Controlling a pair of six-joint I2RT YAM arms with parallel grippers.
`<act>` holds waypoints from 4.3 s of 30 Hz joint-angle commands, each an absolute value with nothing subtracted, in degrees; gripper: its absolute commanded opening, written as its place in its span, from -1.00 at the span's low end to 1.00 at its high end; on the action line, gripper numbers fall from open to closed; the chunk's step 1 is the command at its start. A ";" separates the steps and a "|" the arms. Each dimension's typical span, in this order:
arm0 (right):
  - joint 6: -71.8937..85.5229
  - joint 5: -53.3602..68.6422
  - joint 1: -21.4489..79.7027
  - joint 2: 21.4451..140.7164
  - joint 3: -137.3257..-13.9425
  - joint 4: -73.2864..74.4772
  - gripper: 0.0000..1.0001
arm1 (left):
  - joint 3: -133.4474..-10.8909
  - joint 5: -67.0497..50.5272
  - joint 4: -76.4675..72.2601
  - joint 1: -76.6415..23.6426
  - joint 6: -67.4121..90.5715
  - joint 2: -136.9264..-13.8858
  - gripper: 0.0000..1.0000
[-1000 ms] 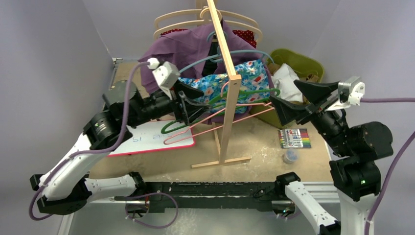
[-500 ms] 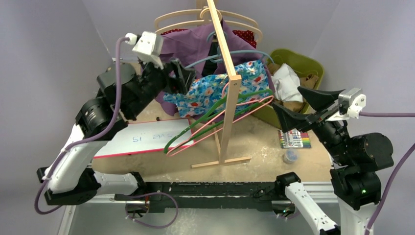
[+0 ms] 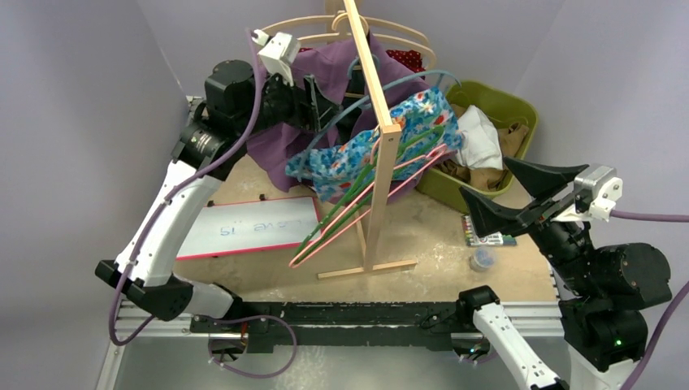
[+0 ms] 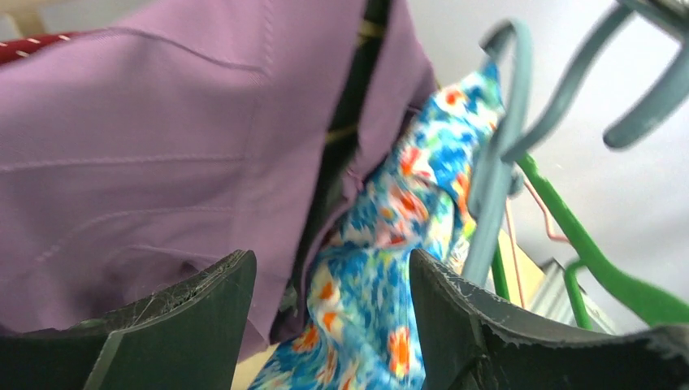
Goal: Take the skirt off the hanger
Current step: Pick up the hanger from the clothesline.
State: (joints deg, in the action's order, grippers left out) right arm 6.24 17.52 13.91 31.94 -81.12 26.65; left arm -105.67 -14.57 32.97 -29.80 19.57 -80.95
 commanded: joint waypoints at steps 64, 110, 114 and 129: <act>14.40 19.51 13.87 36.57 -78.22 18.59 0.98 | -92.85 -27.33 25.48 -30.06 9.74 -67.24 -0.95; 10.98 10.06 13.89 34.38 -70.64 20.40 0.98 | -104.27 -34.37 9.73 -30.76 58.23 -77.43 -1.00; 10.93 10.06 13.89 34.72 -71.25 19.97 0.98 | -104.79 -35.12 9.30 -31.00 58.96 -79.41 -1.00; 12.36 6.07 13.87 36.03 -74.53 24.36 0.99 | -98.95 -32.96 10.73 -32.38 49.12 -83.08 -1.00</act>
